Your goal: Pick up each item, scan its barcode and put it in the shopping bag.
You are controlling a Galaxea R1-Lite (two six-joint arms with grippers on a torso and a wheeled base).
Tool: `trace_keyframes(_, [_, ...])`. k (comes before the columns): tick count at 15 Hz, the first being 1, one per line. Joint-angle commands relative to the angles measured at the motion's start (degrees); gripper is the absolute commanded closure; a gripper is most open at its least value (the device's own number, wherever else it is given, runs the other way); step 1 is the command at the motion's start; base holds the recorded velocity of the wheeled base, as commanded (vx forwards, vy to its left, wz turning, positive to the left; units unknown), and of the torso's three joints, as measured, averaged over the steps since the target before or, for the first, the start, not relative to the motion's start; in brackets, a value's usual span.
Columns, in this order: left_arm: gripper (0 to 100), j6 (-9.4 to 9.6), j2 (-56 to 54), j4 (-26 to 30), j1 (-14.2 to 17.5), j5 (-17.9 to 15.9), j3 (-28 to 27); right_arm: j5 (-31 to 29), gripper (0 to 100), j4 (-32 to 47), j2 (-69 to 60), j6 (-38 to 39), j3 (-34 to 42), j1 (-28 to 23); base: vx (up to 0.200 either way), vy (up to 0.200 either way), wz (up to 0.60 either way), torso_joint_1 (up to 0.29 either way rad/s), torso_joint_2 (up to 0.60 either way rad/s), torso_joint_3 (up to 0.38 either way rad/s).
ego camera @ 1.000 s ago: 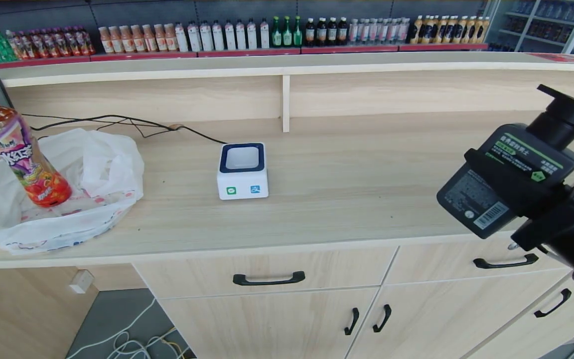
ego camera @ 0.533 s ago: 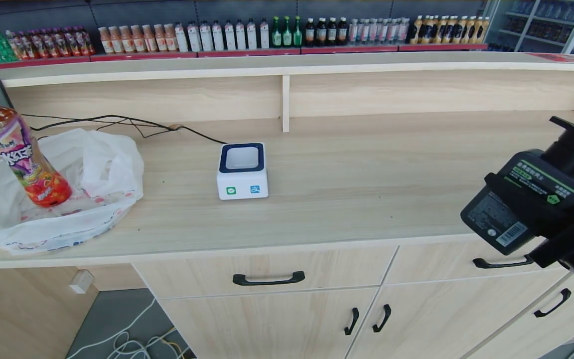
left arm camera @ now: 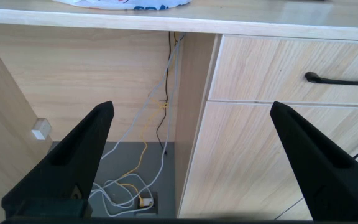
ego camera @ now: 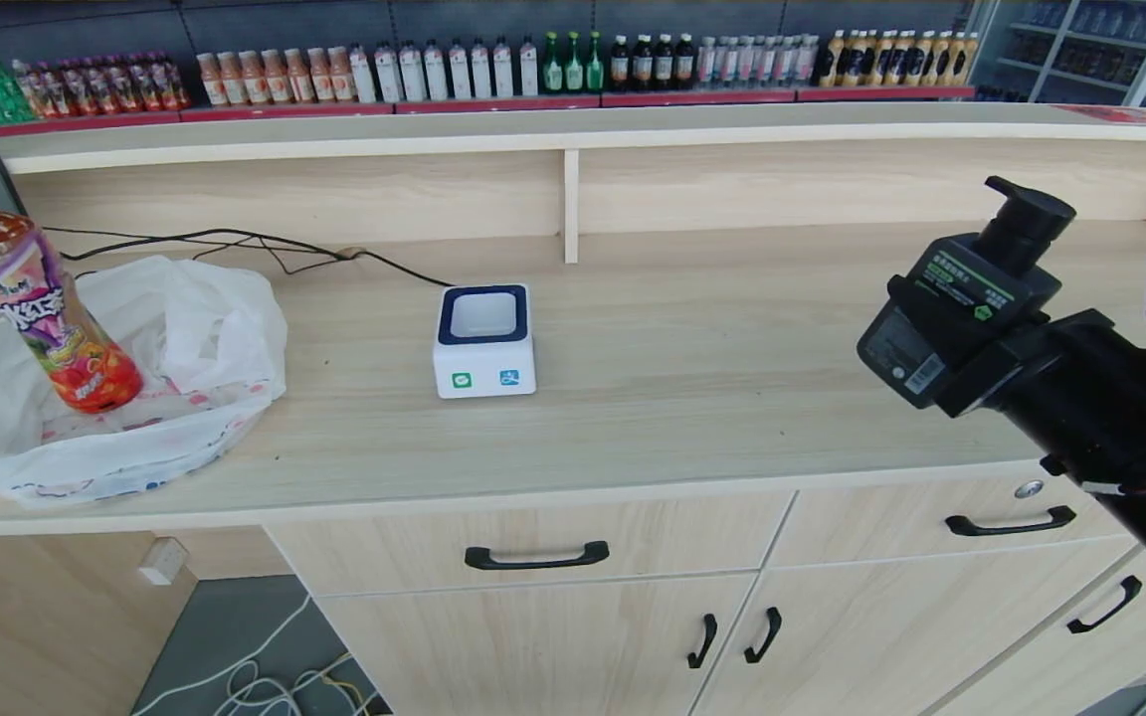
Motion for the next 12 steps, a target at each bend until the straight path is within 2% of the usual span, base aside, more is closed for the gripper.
trace_keyframes(1, [0, -0.01, 0.0, 0.0, 0.0, 0.0, 0.0, 0.1, 100, 0.0, 2.7, 0.0, -1.3, -1.7, 0.0, 0.0, 0.0, 0.0, 0.0, 0.0])
trace_keyframes(9, [0, -0.01, 0.0, 0.0, 0.0, 0.0, 0.0, 1.3, 100, -0.2, 2.7, 0.3, 0.4, -2.7, 0.0, 0.0, 0.0, 0.0, 0.0, 0.0])
trace_keyframes(12, [0, -0.01, 0.0, 0.0, 0.0, 0.0, 0.0, 2.1, 100, -0.4, 2.8, 0.4, -0.3, -2.7, 0.0, 0.2, 0.0, -0.004, -0.01, 0.004])
